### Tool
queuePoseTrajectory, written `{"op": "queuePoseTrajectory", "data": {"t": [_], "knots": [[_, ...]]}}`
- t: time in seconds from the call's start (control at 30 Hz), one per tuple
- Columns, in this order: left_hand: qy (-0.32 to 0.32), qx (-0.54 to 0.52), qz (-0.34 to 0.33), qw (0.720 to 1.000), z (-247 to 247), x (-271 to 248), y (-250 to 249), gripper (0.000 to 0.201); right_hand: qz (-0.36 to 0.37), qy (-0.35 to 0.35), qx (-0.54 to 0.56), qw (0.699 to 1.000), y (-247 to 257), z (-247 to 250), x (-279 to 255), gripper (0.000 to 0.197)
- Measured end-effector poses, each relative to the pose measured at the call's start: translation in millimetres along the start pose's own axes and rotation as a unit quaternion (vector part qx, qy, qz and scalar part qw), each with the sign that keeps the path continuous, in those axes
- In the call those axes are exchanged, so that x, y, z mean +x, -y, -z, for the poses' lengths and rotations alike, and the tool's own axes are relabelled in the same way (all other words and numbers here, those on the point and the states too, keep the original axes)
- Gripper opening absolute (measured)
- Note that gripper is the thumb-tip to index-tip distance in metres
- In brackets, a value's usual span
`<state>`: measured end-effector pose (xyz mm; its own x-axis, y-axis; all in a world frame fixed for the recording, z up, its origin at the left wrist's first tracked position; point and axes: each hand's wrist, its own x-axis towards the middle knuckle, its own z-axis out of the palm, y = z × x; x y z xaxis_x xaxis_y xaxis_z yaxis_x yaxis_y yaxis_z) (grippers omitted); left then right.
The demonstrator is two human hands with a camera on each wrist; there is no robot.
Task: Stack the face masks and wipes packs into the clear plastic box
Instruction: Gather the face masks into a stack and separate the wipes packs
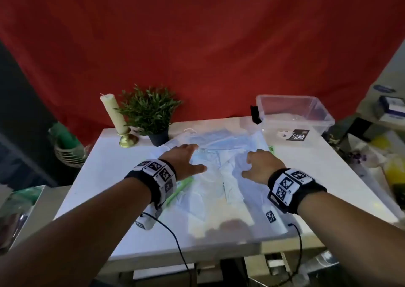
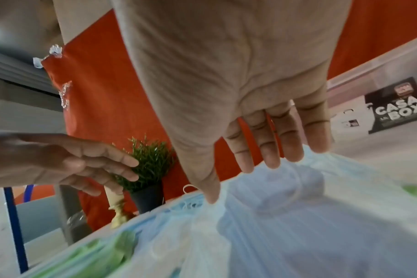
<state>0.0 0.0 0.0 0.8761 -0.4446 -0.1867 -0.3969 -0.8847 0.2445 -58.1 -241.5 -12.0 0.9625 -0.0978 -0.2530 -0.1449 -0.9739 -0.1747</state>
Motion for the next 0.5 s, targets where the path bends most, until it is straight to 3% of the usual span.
{"op": "queuePoseTrajectory", "data": {"t": [0.17,0.27,0.37,0.5], "knots": [[0.021,-0.008,0.007,1.0,-25.4,3.0,-6.3,0.083,-0.04,0.002,-0.026,0.999,8.8,-30.4,-10.2,0.098],[0.021,-0.023,0.004,1.0,-33.6,5.5,-10.9,0.082,-0.058,-0.001,-0.02,0.998,12.5,-47.7,-9.4,0.106],[0.028,-0.032,0.001,0.999,-39.1,6.3,-16.3,0.08,-0.052,-0.013,0.02,0.998,15.0,-58.4,-10.4,0.092],[0.037,-0.044,-0.009,0.998,-45.6,8.2,-23.1,0.076,-0.025,-0.061,-0.02,0.998,17.7,-61.1,-14.2,0.051]]}}
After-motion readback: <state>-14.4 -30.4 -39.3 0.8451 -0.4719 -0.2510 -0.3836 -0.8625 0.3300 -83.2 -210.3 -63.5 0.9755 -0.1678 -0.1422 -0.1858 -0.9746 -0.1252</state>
